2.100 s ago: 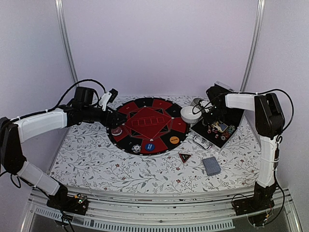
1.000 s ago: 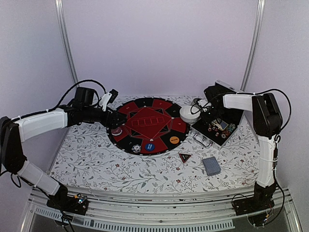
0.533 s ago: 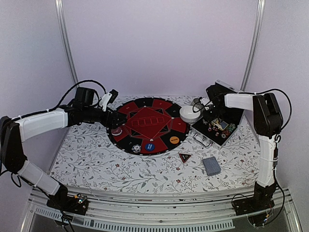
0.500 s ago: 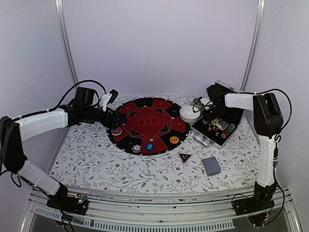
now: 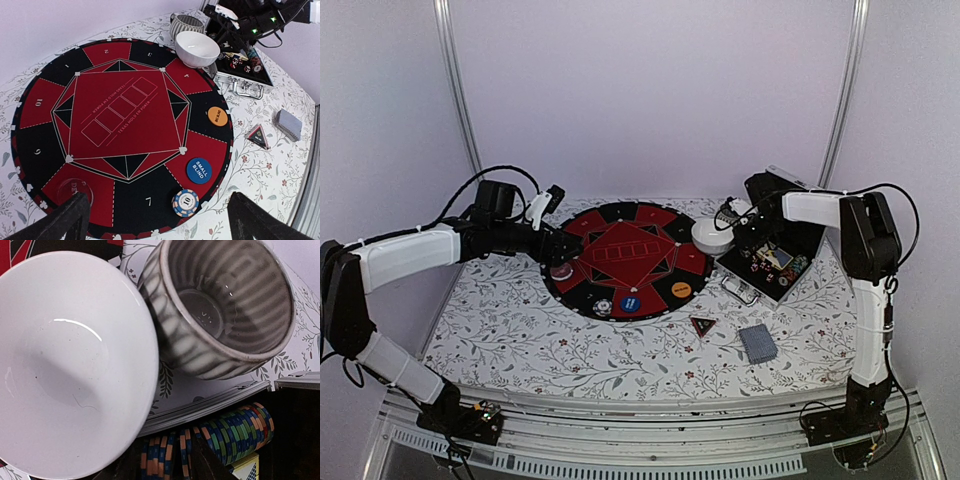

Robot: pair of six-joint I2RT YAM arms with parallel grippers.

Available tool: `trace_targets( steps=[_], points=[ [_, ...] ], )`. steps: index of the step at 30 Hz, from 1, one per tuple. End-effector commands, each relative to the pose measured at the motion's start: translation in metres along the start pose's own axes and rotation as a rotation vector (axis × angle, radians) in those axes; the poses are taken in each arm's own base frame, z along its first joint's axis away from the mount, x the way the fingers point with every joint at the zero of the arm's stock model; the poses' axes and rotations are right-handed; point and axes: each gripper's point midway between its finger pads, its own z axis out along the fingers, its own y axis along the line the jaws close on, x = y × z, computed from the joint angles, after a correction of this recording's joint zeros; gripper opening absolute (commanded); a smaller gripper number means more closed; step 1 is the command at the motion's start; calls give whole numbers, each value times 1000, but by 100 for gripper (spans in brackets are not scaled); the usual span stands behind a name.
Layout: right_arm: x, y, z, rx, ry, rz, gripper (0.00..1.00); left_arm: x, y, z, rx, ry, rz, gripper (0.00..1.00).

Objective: Distribute texas hold em gaming equipment
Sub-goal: Pick up the pile of poker chips from the chip case.

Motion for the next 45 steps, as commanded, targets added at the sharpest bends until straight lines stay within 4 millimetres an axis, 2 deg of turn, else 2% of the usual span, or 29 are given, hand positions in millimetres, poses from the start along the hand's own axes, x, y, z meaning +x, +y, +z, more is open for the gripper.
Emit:
trace_targets(
  steps=[1, 7, 14, 20, 24, 29, 45],
  points=[
    [25, 1, 12, -8, 72, 30, 43, -4, 3, 0, 6, -4, -10, 98],
    [21, -11, -8, 14, 49, 83, 45, -4, 3, -1, 8, -5, -12, 98],
    [10, -12, -24, 13, 24, 70, 50, -4, 2, 0, 15, -4, -14, 98],
    [21, -10, -18, 65, 71, 13, 51, -4, 2, 0, 16, -2, -15, 98],
    [25, -10, -14, 88, 89, -2, 43, -4, 2, 0, 17, -1, -15, 98],
    [24, -3, -14, 103, 94, -31, 43, -3, 2, 0, 18, 1, -18, 98],
    [22, -21, -25, 228, 114, -18, 43, -2, 2, 1, 22, 5, -24, 98]
  ],
)
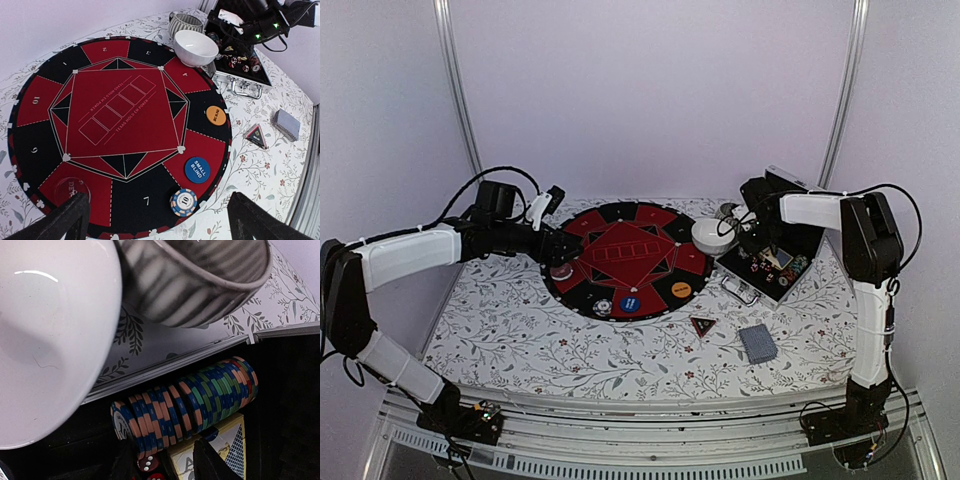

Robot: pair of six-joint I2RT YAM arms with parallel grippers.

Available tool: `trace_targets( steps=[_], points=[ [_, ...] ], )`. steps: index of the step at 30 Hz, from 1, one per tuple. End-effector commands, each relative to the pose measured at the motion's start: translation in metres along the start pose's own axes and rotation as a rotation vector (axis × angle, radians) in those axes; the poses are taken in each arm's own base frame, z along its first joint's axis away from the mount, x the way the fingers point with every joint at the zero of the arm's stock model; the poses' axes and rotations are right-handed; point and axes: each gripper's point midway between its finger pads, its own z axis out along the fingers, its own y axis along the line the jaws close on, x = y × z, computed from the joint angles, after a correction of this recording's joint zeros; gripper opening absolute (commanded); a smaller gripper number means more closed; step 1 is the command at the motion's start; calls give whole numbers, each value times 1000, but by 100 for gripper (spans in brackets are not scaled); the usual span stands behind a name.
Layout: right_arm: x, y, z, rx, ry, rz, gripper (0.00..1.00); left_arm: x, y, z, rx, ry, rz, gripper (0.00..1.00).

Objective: Distribute texas hold em gaming equipment
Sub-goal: Pick up the pile of poker chips from the chip case.

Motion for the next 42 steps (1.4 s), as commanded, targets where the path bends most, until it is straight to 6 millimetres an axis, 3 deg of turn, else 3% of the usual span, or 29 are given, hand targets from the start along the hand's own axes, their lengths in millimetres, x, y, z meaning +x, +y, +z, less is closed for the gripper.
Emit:
trace_targets(
  steps=[1, 5, 11, 16, 32, 38, 42],
  points=[
    [-5, -8, -14, 54, -2, 5, 43, -5, 1, -1, 12, -3, -14, 98],
    [-9, 2, -16, 40, -11, -12, 43, -5, 1, 0, 14, -2, -14, 98],
    [-19, 18, -21, -49, -48, -4, 34, -4, 1, 0, 15, -1, -17, 98],
    [-23, 17, -17, -80, -56, 19, 35, -5, 1, 0, 15, -2, -17, 98],
    [-6, 17, 0, -145, -15, 59, 40, -4, 1, 0, 20, -1, -24, 98],
    [-4, 27, 4, -199, -12, 60, 42, -4, 2, 0, 21, -1, -25, 98],
    [-9, 44, -6, -309, -46, 48, 41, -4, 2, 0, 20, 0, -25, 98]
  ],
)
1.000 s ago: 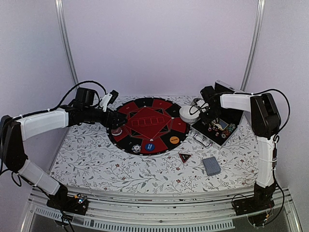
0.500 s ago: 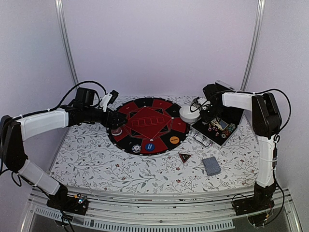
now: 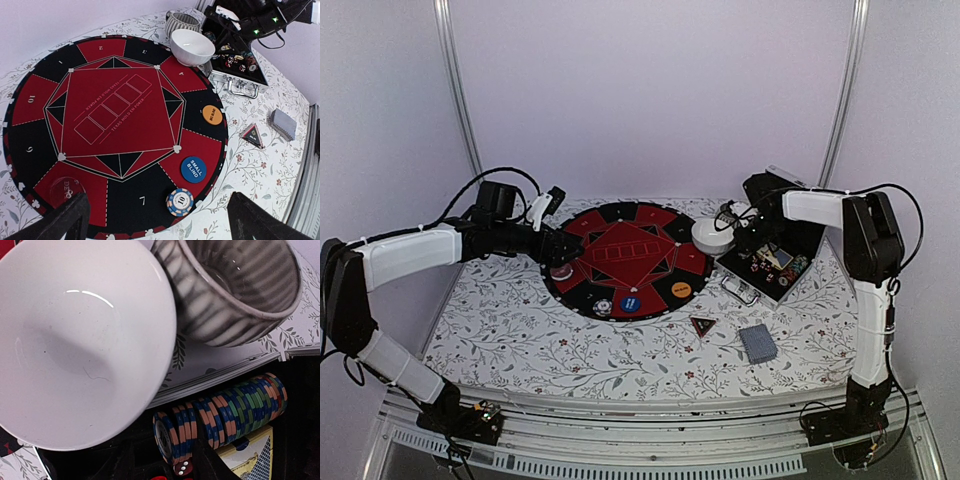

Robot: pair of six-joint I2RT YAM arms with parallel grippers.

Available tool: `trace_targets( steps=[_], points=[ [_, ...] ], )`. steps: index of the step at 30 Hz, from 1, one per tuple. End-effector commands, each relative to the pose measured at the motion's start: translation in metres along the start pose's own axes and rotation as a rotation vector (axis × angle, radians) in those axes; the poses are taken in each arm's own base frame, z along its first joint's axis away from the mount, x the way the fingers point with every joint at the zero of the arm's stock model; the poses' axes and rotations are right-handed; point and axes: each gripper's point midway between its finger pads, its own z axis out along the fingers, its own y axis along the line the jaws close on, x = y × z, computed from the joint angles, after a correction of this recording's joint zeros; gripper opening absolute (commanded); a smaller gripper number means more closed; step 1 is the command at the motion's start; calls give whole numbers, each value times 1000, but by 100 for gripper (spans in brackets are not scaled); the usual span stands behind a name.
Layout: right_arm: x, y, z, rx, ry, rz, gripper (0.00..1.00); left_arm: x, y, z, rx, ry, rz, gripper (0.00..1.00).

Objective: Distribute texas hold em gaming equipment
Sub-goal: Pick up the pile of poker chips from the chip case.

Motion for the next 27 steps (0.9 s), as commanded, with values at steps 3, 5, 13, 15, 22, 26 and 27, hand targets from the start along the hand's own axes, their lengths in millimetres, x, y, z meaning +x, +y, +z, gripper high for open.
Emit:
trace_targets(
  steps=[3, 5, 13, 15, 22, 26, 27],
  points=[
    [0, 16, -4, -98, -16, -1, 39, -5, 4, -1, 1, -5, -16, 98],
    [-1, 7, -6, -46, -18, 7, 38, -5, 4, -1, 2, -4, -16, 98],
    [0, -21, -5, 111, 3, 23, 38, -5, 3, -1, 7, -4, -18, 98],
    [1, -19, -4, 103, 8, 16, 38, -5, 3, -1, 9, -4, -18, 98],
    [-3, -12, -13, 70, -16, 21, 38, -4, 4, 0, 10, 0, -24, 98],
    [-18, -5, -31, 20, -77, 23, 42, -3, 3, 1, 13, 2, -26, 98],
    [-20, -5, -34, 15, -86, 24, 44, -4, 3, 0, 15, 1, -26, 98]
  ],
)
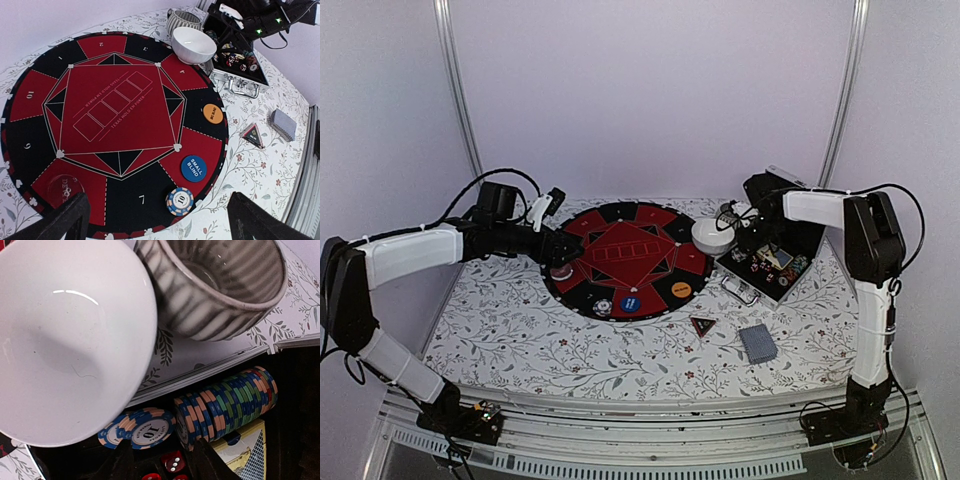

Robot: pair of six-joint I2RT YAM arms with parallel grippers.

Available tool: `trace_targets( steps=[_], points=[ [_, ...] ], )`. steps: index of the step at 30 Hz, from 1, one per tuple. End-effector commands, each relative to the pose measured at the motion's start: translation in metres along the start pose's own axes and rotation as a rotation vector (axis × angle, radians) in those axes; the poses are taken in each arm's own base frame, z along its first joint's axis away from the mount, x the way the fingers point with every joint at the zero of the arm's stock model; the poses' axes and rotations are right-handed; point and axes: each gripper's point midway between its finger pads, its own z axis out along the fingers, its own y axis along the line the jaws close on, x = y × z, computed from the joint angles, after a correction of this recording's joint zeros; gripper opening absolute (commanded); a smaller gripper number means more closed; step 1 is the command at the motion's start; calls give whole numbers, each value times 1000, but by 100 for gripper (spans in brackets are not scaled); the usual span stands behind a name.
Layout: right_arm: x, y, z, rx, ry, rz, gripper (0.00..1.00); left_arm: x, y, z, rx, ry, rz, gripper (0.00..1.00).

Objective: Distribute texas hold em gaming equipment
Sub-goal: Pick up the pile of poker chips from the chip case.

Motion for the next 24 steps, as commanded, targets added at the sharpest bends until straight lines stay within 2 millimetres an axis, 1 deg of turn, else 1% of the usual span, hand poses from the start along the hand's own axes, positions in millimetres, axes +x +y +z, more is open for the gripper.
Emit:
trace_targets(
  steps=[1, 3, 5, 7, 9, 12, 19, 24],
  points=[
    [-23, 1, -34, -31, -93, 18, 47, -7, 1, -2, 13, -10, -7, 98],
    [-20, 0, -34, -14, -84, 25, 53, -7, 0, -3, 13, -9, -6, 98],
    [-14, 9, -31, -14, -69, 18, 54, -8, 0, -3, 14, -11, -5, 98],
    [-8, 21, -28, -20, -64, -4, 52, -8, 1, -3, 13, -11, -6, 98],
    [-6, 28, -24, -21, -61, -19, 49, -8, 1, -3, 13, -11, -7, 98],
    [-4, 35, -17, -31, -50, -23, 50, -7, 0, -3, 14, -10, -7, 98],
    [-8, 35, 0, -6, -49, -21, 61, -7, 1, -3, 13, -9, -7, 98],
    [-5, 31, 14, 23, -36, -25, 62, -7, 1, -3, 13, -9, -5, 98]
  ],
)
